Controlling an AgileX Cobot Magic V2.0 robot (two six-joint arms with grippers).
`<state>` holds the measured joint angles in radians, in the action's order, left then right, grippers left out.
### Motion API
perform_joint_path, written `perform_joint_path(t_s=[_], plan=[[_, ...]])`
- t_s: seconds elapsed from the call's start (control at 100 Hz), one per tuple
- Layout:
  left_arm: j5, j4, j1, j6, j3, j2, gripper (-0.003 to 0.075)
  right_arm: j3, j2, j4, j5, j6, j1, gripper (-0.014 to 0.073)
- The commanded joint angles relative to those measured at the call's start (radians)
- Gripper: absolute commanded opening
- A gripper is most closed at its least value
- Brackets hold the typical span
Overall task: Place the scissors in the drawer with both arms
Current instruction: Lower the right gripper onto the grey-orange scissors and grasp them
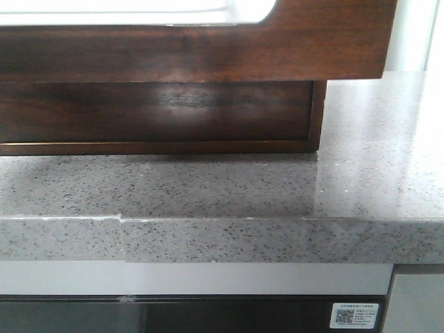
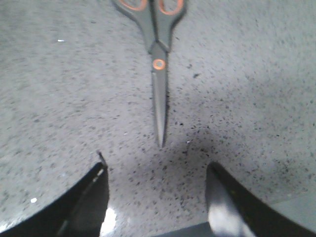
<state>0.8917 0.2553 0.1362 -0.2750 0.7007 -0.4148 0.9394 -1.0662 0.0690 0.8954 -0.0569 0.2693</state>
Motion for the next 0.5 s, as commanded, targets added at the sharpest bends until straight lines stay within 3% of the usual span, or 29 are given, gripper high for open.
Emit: perform_joint_path(t_s=[0.0, 0.09, 0.49], plan=[[-0.1, 0.013, 0.014, 0.014, 0.033, -0.009, 0.0511, 0.066, -0.078, -0.11, -0.022, 0.124, 0.084, 0.0349], [-0.107, 0.013, 0.014, 0.014, 0.033, -0.009, 0.0511, 0.112, -0.172, -0.158, -0.019, 0.178, 0.129, 0.0349], [-0.123, 0.013, 0.014, 0.014, 0.026, -0.009, 0.0511, 0.363, -0.5, -0.167, 0.088, 0.297, 0.121, 0.0346]])
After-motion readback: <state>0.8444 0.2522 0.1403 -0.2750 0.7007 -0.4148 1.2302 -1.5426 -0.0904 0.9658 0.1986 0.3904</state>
